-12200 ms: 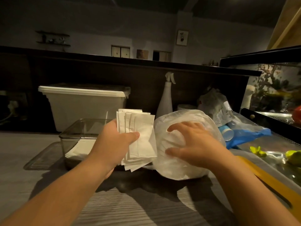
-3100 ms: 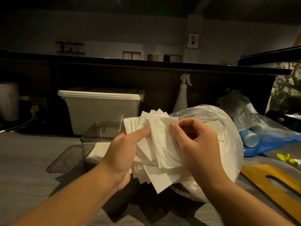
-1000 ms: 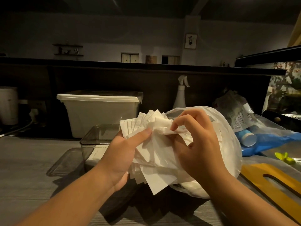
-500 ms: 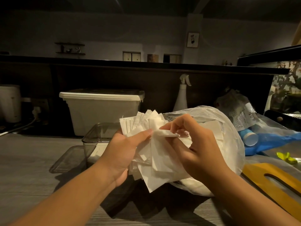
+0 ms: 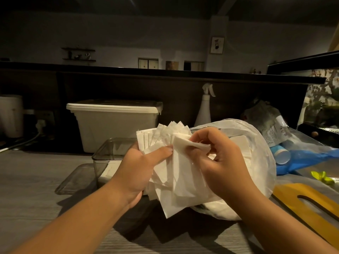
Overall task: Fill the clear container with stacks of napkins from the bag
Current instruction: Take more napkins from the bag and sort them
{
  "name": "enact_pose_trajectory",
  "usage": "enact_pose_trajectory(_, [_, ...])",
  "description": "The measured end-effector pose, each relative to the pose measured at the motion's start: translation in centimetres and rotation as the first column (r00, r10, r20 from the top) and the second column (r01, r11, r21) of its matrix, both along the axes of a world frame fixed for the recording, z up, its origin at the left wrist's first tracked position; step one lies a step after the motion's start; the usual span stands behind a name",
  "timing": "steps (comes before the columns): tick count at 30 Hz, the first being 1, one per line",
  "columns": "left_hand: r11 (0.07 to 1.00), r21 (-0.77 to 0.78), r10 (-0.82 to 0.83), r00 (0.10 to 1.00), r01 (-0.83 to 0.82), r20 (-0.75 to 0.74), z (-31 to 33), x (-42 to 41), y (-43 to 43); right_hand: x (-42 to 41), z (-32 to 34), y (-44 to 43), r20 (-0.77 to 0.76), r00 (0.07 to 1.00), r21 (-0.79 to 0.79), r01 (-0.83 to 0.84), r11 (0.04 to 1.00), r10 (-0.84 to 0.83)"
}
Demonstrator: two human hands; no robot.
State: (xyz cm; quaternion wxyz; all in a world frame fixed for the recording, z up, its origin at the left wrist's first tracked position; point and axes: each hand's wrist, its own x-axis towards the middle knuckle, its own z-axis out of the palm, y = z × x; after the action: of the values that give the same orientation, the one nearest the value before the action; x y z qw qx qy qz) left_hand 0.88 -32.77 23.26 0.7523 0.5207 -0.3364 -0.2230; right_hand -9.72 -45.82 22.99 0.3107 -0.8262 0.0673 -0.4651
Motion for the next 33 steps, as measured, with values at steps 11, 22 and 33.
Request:
enact_pose_trajectory(11, [0.999, 0.033, 0.034, 0.992, -0.038, 0.119, -0.7, 0.5, -0.2, 0.1, -0.5, -0.2, -0.073, 0.986, -0.24, 0.127, 0.962, -0.149])
enact_pose_trajectory(22, [1.0, 0.03, 0.007, 0.999, -0.009, 0.051, -0.6, 0.6, -0.3, 0.2, -0.6, -0.4, 0.045, 0.977, -0.298, 0.213, 0.931, -0.209])
enact_pose_trajectory(33, [0.999, 0.034, 0.026, 0.992, -0.022, -0.121, 0.4, 0.6, 0.1, -0.8, 1.0, -0.1, 0.076, 0.975, 0.21, -0.222, 0.952, 0.211])
